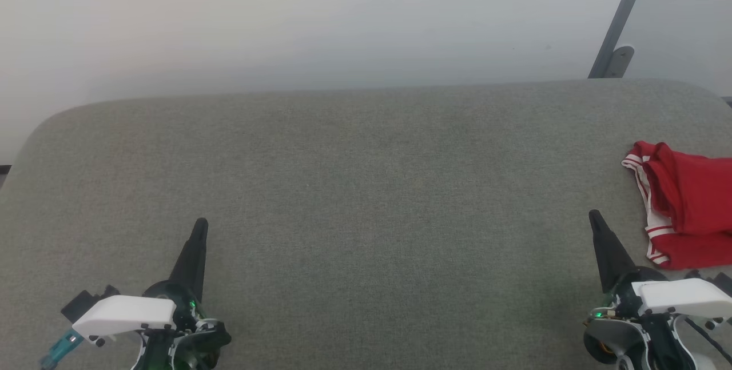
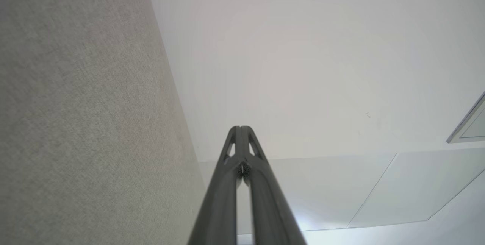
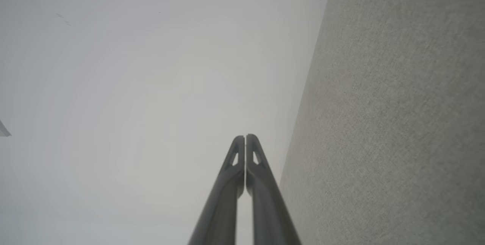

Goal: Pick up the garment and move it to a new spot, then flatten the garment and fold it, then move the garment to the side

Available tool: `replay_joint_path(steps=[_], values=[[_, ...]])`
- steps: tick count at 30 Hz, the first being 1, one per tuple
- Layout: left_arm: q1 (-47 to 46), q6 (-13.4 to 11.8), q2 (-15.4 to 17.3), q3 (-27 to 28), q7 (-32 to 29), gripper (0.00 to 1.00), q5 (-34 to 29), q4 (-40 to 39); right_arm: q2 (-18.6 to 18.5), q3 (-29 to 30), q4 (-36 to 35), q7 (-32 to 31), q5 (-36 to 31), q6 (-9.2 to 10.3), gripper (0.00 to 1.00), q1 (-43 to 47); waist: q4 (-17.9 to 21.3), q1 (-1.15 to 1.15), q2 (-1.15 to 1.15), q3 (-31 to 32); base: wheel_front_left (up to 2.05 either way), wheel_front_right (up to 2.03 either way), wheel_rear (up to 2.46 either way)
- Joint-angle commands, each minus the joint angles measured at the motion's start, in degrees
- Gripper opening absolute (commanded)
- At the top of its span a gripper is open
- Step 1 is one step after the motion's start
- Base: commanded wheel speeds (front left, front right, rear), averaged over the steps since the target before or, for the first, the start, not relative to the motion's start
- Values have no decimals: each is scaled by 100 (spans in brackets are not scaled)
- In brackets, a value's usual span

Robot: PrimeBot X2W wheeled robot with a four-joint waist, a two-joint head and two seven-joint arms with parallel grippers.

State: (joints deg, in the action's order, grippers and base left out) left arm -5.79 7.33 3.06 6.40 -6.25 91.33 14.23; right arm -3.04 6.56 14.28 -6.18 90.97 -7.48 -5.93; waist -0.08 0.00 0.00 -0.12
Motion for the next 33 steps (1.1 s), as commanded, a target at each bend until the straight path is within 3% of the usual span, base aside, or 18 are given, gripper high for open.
replay_joint_path(steps=[1,33], values=[[-69,27,-32,32,-44,0,94,-26,28,-4,-44,-48,143,-2,0,-50,5,0,0,-4,0,0,0],[-77,27,-34,28,-50,0,116,-29,27,-4,-40,-50,154,-2,0,-47,8,0,0,-6,0,0,0]])
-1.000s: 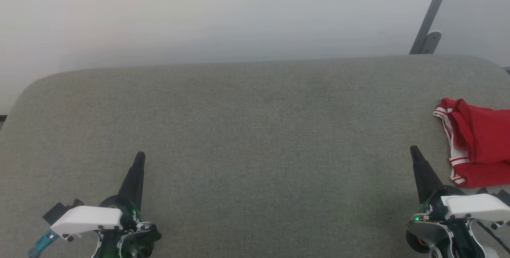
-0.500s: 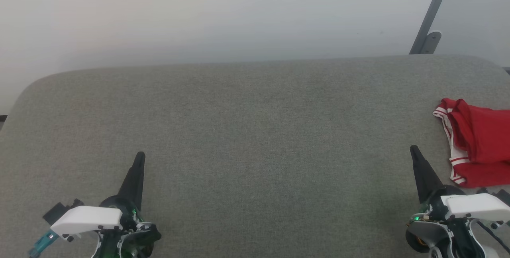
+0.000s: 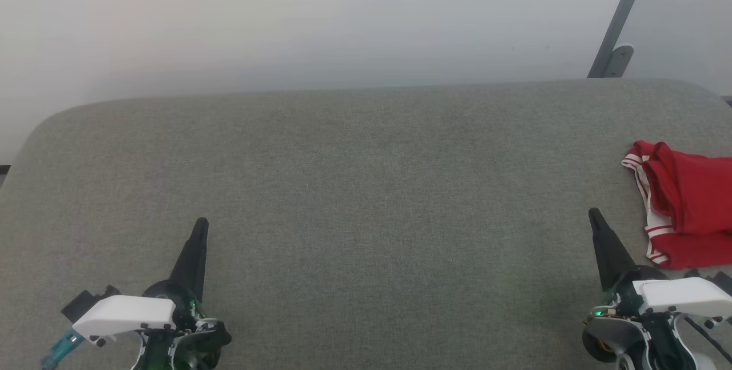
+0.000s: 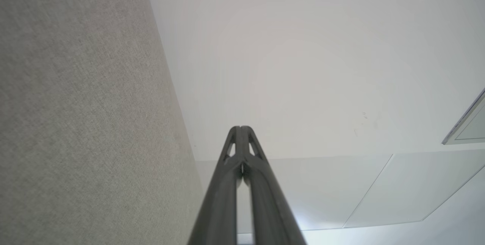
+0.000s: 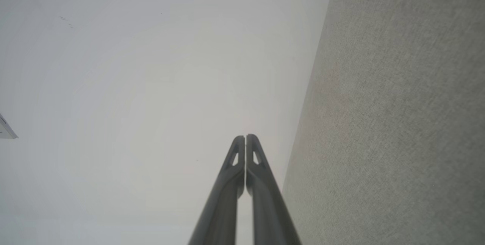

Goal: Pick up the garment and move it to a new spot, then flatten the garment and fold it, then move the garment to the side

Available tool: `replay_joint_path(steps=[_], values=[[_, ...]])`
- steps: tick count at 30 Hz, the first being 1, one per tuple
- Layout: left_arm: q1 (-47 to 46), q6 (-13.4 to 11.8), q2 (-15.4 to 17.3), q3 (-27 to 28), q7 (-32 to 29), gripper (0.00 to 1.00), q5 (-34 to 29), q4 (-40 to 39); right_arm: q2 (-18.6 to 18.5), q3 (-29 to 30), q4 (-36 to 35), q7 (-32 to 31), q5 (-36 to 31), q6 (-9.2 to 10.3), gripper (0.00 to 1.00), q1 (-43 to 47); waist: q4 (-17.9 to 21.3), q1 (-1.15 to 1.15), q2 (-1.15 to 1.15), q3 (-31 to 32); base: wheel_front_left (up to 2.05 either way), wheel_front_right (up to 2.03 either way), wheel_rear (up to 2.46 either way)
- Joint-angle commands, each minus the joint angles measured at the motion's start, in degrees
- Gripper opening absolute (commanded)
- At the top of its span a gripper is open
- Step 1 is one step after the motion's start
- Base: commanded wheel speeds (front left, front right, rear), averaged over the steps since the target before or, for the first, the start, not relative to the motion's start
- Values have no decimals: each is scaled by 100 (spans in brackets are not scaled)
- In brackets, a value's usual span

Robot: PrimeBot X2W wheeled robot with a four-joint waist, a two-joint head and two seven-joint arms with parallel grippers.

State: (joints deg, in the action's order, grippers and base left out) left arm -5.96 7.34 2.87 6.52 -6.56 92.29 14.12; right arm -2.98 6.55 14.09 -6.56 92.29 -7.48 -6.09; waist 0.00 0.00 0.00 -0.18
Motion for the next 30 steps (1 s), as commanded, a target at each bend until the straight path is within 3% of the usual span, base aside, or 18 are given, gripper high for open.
replay_joint_path(steps=[1,30], values=[[-60,26,-15,16,-18,0,20,-18,22,-2,-21,-11,22,-2,0,-30,0,0,0,0,0,0,0],[-60,27,-15,15,-16,0,20,-19,22,-3,-21,-10,23,-2,0,-30,0,0,0,0,0,0,0]])
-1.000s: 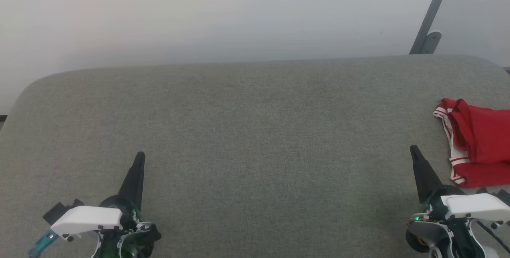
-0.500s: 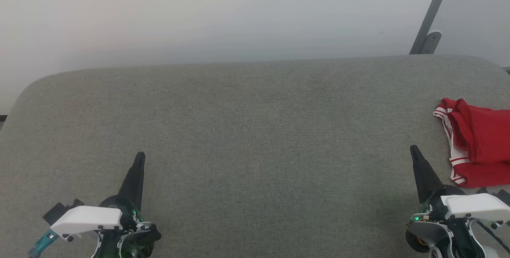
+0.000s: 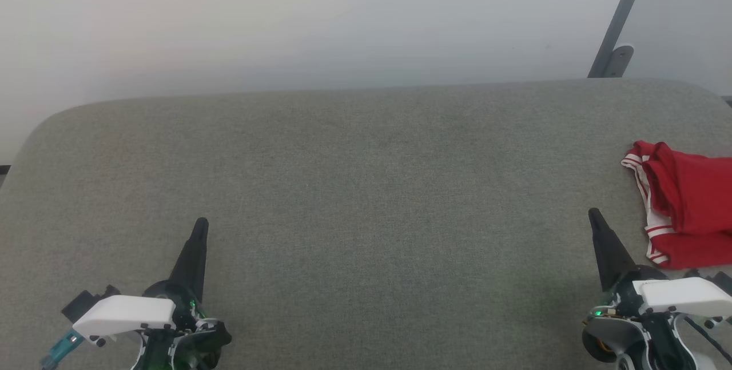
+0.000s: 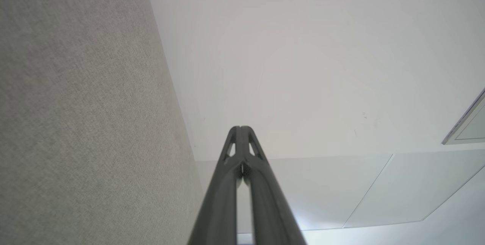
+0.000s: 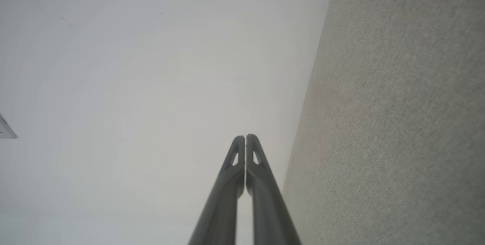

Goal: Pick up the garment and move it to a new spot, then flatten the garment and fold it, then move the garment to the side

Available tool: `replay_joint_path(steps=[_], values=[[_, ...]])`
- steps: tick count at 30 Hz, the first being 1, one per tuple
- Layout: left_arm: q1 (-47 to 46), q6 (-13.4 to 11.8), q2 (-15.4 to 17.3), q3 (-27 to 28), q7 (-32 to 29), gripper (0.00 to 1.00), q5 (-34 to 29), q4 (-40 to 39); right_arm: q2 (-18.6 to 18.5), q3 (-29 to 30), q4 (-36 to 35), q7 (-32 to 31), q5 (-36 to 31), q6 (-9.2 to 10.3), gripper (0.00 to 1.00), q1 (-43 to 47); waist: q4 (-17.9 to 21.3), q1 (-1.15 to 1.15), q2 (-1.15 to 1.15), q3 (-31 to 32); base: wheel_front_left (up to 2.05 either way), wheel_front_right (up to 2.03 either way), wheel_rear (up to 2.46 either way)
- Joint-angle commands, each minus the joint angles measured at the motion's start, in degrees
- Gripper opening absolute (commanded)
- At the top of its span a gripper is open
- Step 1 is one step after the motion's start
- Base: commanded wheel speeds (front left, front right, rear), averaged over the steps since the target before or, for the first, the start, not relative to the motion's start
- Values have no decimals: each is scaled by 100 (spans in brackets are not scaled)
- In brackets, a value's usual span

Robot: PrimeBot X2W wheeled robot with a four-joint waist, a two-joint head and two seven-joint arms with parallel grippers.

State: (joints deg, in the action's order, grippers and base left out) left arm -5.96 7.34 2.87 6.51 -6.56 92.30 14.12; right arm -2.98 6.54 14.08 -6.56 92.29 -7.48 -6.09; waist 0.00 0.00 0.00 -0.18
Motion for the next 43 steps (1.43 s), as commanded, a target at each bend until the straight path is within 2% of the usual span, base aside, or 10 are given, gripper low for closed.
replay_joint_path(steps=[1,43], values=[[-60,27,-15,16,-16,0,20,-19,22,-3,-20,-10,23,-2,0,-30,0,0,0,0,0,0,0],[-59,27,-15,14,-15,0,21,-19,22,-3,-20,-10,24,-2,0,-30,0,0,0,0,0,0,0]])
